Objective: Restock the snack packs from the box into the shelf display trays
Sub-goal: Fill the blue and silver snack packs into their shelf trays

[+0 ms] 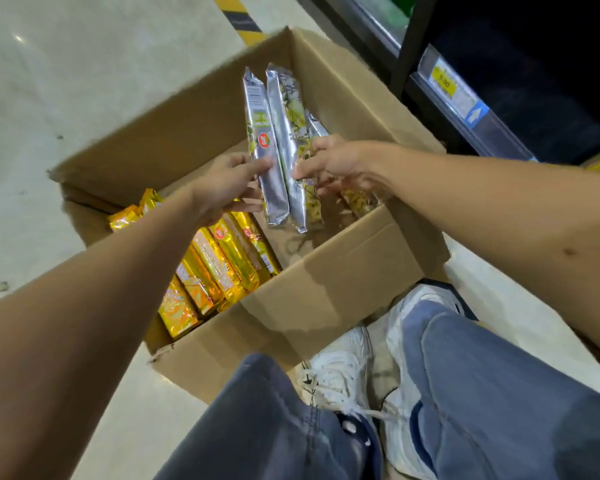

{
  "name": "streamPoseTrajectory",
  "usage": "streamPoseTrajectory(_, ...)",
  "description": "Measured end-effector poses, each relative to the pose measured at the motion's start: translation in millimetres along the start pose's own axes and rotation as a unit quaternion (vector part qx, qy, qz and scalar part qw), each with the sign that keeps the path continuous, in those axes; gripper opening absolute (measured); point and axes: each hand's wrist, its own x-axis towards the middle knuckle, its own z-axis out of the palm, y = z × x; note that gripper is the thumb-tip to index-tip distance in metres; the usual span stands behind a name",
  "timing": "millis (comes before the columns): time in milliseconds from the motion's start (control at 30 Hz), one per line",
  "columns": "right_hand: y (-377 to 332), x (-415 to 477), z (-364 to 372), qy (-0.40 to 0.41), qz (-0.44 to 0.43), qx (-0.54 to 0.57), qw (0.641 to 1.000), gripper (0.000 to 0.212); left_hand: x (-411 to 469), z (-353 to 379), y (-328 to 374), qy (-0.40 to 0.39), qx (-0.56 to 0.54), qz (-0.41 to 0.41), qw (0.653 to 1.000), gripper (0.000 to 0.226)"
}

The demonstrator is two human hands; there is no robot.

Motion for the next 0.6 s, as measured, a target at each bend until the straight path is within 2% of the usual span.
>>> streamPoseTrajectory(33, -8, -13, -1, 0.003, -0.012, 0.001, 1.000, 0.047, -10, -1, 13, 0.005, -0.006, 0.013, 1.000, 0.012)
streamPoseTrajectory(167, -44, -75, 0, 0.038, -0.051, 0.013, 0.998, 0.066, -60, -7, 60, 0.004, 0.003, 0.077, 0.997, 0.041)
streamPoseTrajectory(200, -52, -94, 2, 0.053, -0.059, 0.023, 0.997, 0.063, -76, -8, 72, 0.000, 0.015, 0.093, 0.996, 0.049)
streamPoseTrajectory(267, -63, -134, 4, 0.080, -0.088, 0.048, 0.992, 0.038, -110, -8, 93, -0.002, 0.036, 0.131, 0.991, 0.062)
streamPoseTrajectory(333, -73, -176, 7, 0.104, -0.120, 0.062, 0.985, 0.031, -141, -4, 111, -0.006, 0.045, 0.164, 0.985, 0.070)
streamPoseTrajectory(467, -87, -257, 5, 0.153, -0.161, 0.050, 0.974, 0.033, -199, 14, 138, -0.033, 0.001, 0.218, 0.975, 0.036)
streamPoseTrajectory(600, -79, -325, 3, 0.188, -0.204, 0.066, 0.958, 0.030, -248, 32, 156, -0.051, -0.008, 0.248, 0.967, 0.023)
